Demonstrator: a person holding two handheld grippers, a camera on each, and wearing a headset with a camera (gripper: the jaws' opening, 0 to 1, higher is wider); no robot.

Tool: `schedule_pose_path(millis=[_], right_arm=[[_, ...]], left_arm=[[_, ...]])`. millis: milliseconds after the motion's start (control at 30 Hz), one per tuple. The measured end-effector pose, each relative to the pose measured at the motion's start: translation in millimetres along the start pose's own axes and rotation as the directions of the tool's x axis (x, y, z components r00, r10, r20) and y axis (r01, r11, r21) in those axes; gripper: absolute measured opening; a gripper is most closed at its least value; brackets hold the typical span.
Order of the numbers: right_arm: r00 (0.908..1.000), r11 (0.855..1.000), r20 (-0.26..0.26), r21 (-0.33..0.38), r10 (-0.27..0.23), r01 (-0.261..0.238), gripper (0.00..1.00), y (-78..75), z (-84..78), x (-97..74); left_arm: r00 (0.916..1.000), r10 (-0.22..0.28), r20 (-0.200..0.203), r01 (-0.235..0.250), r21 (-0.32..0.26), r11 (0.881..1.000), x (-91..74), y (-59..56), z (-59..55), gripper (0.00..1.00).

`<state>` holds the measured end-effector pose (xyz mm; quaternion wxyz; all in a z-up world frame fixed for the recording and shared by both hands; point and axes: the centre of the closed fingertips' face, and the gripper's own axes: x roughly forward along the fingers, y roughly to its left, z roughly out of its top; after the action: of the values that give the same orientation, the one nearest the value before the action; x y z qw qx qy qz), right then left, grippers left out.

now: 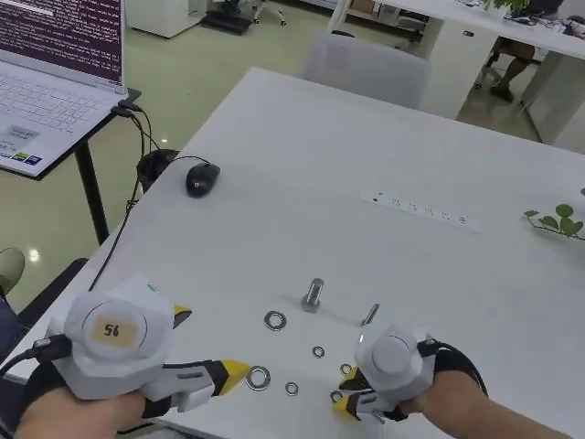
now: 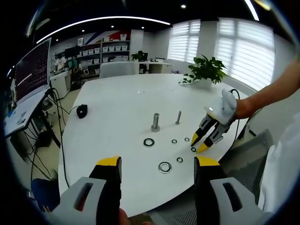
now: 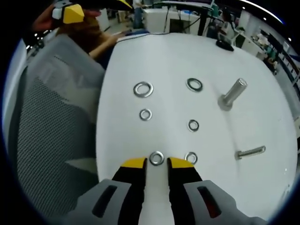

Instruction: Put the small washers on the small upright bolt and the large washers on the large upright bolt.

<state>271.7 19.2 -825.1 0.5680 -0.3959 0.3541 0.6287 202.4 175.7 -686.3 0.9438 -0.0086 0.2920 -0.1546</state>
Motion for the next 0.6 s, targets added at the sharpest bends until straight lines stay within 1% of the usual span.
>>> schedule_pose_path(millis=[133, 233, 300, 367, 533, 600], right_arm=[[0.9999, 0.999, -0.007, -0.031, 0.008, -0.009, 0.19, 0.6, -0.3, -0.4], [0.9998, 1.000, -0.012, -0.019, 0.013, -0.013, 0.18, 1.3, 0.2, -0.1], [0.9998, 1.000, -0.020, -0.029, 0.008, -0.008, 0.15, 1.9, 0.8, 0.1], [0.9996, 1.000, -0.028, -0.021, 0.004, -0.005, 0.15, 1.7, 0.2, 0.5], [0.9995, 1.000, -0.030, -0.012, -0.004, 0.003, 0.15, 1.1, 0.0, 0.4], [0.9994, 1.000, -0.035, -0.021, -0.005, 0.005, 0.15, 1.2, 0.3, 0.6]], left_arm=[[0.9999, -0.001, -0.010, 0.001, 0.033, 0.999, 3.7, 2.6, 3.9, 0.62], [1.0000, 0.004, -0.003, -0.004, 0.036, 0.999, 4.8, 5.3, 9.0, 0.62], [1.0000, 0.005, 0.002, -0.005, 0.033, 0.999, 5.8, 6.0, 10.4, 0.62], [1.0000, 0.004, 0.004, -0.004, 0.031, 1.000, 7.0, 4.7, 11.5, 0.62], [1.0000, -0.001, 0.001, 0.001, 0.041, 0.999, 8.0, 1.4, 11.8, 0.62], [1.0000, 0.000, 0.000, 0.000, 0.044, 0.999, 7.7, 1.5, 11.7, 0.62]])
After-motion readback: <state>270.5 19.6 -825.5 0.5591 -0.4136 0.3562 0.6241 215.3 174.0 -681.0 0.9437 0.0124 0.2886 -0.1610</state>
